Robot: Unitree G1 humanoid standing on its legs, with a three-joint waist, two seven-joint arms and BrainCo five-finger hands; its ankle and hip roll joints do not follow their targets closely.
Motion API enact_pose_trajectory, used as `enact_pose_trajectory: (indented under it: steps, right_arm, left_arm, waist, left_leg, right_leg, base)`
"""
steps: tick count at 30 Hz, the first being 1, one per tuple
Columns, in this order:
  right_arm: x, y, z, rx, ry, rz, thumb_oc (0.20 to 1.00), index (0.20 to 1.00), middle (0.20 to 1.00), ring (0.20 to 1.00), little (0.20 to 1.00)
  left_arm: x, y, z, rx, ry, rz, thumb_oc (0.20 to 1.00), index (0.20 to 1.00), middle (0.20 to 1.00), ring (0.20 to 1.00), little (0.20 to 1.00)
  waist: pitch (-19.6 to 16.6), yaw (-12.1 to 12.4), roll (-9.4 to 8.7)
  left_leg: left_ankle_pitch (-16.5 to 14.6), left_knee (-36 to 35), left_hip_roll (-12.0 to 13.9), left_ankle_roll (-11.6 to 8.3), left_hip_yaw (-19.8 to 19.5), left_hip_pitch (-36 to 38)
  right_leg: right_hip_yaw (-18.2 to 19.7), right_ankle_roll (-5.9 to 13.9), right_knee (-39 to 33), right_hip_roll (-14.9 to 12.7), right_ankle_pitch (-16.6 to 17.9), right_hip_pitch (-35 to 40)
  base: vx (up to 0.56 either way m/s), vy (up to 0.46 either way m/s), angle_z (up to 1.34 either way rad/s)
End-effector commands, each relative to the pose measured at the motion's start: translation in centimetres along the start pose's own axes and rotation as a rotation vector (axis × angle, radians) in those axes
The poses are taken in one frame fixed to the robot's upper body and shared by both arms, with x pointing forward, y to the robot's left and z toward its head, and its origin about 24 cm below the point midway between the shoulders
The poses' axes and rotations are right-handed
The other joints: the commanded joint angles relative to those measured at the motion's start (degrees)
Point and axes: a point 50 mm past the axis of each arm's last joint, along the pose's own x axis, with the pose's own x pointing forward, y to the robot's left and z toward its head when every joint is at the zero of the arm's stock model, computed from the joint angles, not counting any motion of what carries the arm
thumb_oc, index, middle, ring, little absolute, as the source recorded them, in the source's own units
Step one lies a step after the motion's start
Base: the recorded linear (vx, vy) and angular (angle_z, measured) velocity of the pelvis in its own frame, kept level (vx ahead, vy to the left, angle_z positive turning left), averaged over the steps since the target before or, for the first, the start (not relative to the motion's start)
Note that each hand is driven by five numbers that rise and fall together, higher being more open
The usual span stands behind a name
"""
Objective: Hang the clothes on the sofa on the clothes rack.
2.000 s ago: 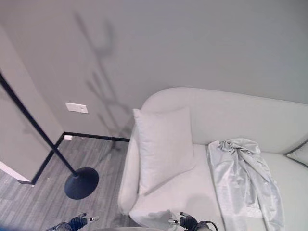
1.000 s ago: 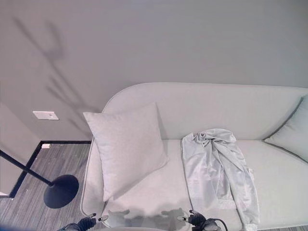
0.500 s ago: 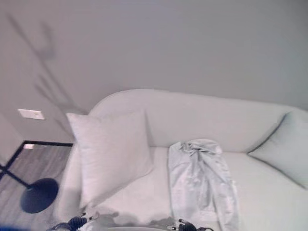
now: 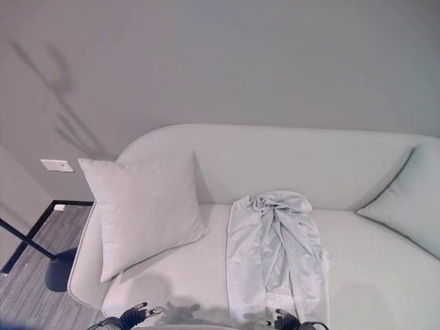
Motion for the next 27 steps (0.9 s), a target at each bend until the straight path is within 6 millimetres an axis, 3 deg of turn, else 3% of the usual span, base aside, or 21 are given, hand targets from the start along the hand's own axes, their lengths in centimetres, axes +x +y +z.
enact_pose_trajectory:
  steps: [1, 3, 7, 9, 11, 12, 15, 17, 18, 21, 22, 24, 27]
  right_arm:
    - [0.5, 0.6, 2.5, -0.011, -0.061, 0.021, 1.000, 1.000, 1.000, 1.000, 1.000]
    - [0.6, 1.1, 2.9, -0.034, -0.061, 0.040, 1.000, 1.000, 1.000, 1.000, 1.000]
    - [0.7, 1.5, 3.1, -0.050, -0.061, 0.057, 1.000, 1.000, 1.000, 1.000, 1.000]
    - [0.7, 1.1, 3.8, -0.062, -0.077, 0.057, 1.000, 1.000, 1.000, 1.000, 1.000]
    - [0.7, 0.9, 4.4, -0.068, -0.096, 0.058, 1.000, 1.000, 1.000, 1.000, 1.000]
    - [0.7, 0.9, 4.5, -0.064, -0.100, 0.054, 1.000, 1.000, 1.000, 1.000, 1.000]
    - [0.7, 0.8, 4.3, -0.053, -0.095, 0.045, 1.000, 1.000, 1.000, 1.000, 1.000]
    - [0.7, 1.0, 4.7, -0.042, -0.111, 0.043, 1.000, 1.000, 1.000, 1.000, 1.000]
    - [0.8, 1.2, 5.0, -0.045, -0.118, 0.050, 1.000, 1.000, 1.000, 1.000, 1.000]
    - [0.8, 1.7, 5.3, -0.053, -0.136, 0.065, 1.000, 1.000, 1.000, 1.000, 1.000]
    - [0.8, 2.2, 5.9, -0.058, -0.167, 0.081, 1.000, 1.000, 1.000, 1.000, 1.000]
    - [0.8, 2.4, 6.0, -0.056, -0.175, 0.088, 1.000, 1.000, 1.000, 1.000, 1.000]
    - [0.7, 2.8, 6.3, -0.079, -0.201, 0.105, 1.000, 1.000, 1.000, 1.000, 1.000]
  left_arm:
    - [0.1, 2.1, 1.7, 0.018, -0.031, 0.060, 1.000, 1.000, 1.000, 1.000, 1.000]
    - [-0.1, 2.3, 0.9, 0.017, -0.002, 0.071, 1.000, 1.000, 1.000, 1.000, 1.000]
    - [-0.2, 2.6, 0.2, 0.009, 0.025, 0.084, 1.000, 1.000, 1.000, 1.000, 1.000]
    - [-0.2, 2.9, 0.4, 0.009, 0.023, 0.090, 1.000, 1.000, 1.000, 1.000, 1.000]
    - [-0.1, 2.9, 1.0, 0.031, 0.011, 0.091, 1.000, 1.000, 1.000, 1.000, 1.000]
    - [-0.1, 3.2, 1.6, 0.040, -0.007, 0.099, 1.000, 1.000, 1.000, 1.000, 1.000]
    - [-0.1, 3.5, 2.4, 0.044, -0.035, 0.107, 1.000, 1.000, 1.000, 1.000, 1.000]
    - [-0.1, 3.8, 3.5, 0.050, -0.074, 0.117, 1.000, 1.000, 1.000, 1.000, 1.000]
    - [-0.1, 3.9, 3.5, 0.046, -0.075, 0.119, 1.000, 1.000, 1.000, 1.000, 1.000]
    - [-0.1, 3.9, 3.3, 0.035, -0.070, 0.122, 1.000, 1.000, 1.000, 1.000, 1.000]
    - [-0.1, 3.7, 3.1, 0.018, -0.071, 0.121, 1.000, 1.000, 1.000, 1.000, 1.000]
    - [-0.1, 3.7, 2.9, 0.018, -0.064, 0.119, 1.000, 1.000, 1.000, 1.000, 1.000]
    - [0.0, 2.9, 2.0, -0.013, -0.039, 0.106, 1.000, 1.000, 1.000, 1.000, 1.000]
  waist:
    - [-0.64, 1.90, 0.98]
    - [-1.38, 3.00, 0.79]
    - [-2.62, 3.27, -0.32]
    - [-1.21, 2.22, 2.40]
    - [0.26, 0.98, 3.99]
    - [0.61, 0.99, 3.41]
    - [0.55, 1.23, 2.64]
    - [0.29, 1.30, 2.04]
    - [0.25, 1.29, 1.89]
    - [0.13, 1.18, 1.23]
    - [-0.05, 0.71, 0.70]
    - [-0.14, 0.68, 0.20]
    - [-0.73, 0.79, -0.17]
  left_leg:
    - [0.20, -3.08, -3.21, 2.33, 0.18, -2.52]
    - [0.16, -3.08, -4.09, 2.46, -1.60, -2.66]
    - [-0.40, -3.08, -4.81, 3.03, -1.44, -2.29]
    - [0.04, -3.08, -2.27, 3.32, -1.59, -0.44]
    - [0.40, -3.08, -0.18, 2.86, -1.76, 1.00]
    - [0.02, -3.08, 0.36, 2.59, -1.96, 1.23]
    - [-0.31, -3.08, 0.53, 2.45, -3.20, 0.97]
    - [-0.51, -3.08, 1.77, 2.04, -4.60, 0.52]
    - [-0.54, -3.08, 2.51, 1.88, -4.69, 0.50]
    - [-0.61, -3.08, 3.94, 1.70, -5.37, 0.27]
    - [-0.17, -3.08, 6.27, 1.56, -6.52, 0.01]
    - [-0.21, -3.08, 7.11, 1.63, -6.58, -0.37]
    - [1.38, -3.08, 11.80, 1.74, -6.69, -2.69]
  right_leg:
    - [4.97, 1.41, 0.56, 1.45, -0.22, 2.72]
    - [4.90, 1.31, 0.56, 1.14, 0.19, 4.03]
    - [4.26, 1.10, 2.35, -0.31, 2.26, 6.21]
    - [4.83, 2.40, 20.89, 0.54, 1.61, -0.92]
    - [6.09, 2.05, 26.61, 0.90, 0.77, -3.47]
    - [5.60, 1.11, 22.79, -2.83, 0.50, -3.04]
    - [5.32, 0.46, 16.04, -6.19, 0.25, -1.59]
    - [6.16, 0.82, 5.61, -11.71, 0.84, -0.31]
    - [6.64, 1.16, 3.47, -13.11, 1.35, -0.27]
    - [8.88, 1.86, 0.64, -14.16, 1.84, -0.08]
    - [11.07, 2.47, 0.56, -12.90, 1.61, -0.79]
    - [10.42, 2.47, 0.56, -12.49, 0.89, -0.79]
    - [8.91, 2.88, 0.56, -7.47, -0.44, -0.34]
  base:
    - [0.15, 0.060, 0.08]
    - [0.13, 0.056, -0.10]
    - [0.14, 0.122, -0.35]
    - [0.09, 0.204, -0.09]
    - [0.07, 0.002, -0.39]
    - [0.13, -0.188, -0.16]
    - [0.08, -0.166, 0.17]
    - [0.12, -0.348, 0.17]
    - [0.09, -0.260, 0.18]
    - [0.06, -0.369, 0.38]
    - [0.04, -0.623, 0.44]
    - [0.01, -0.450, 0.43]
    - [-0.02, -0.564, 0.35]
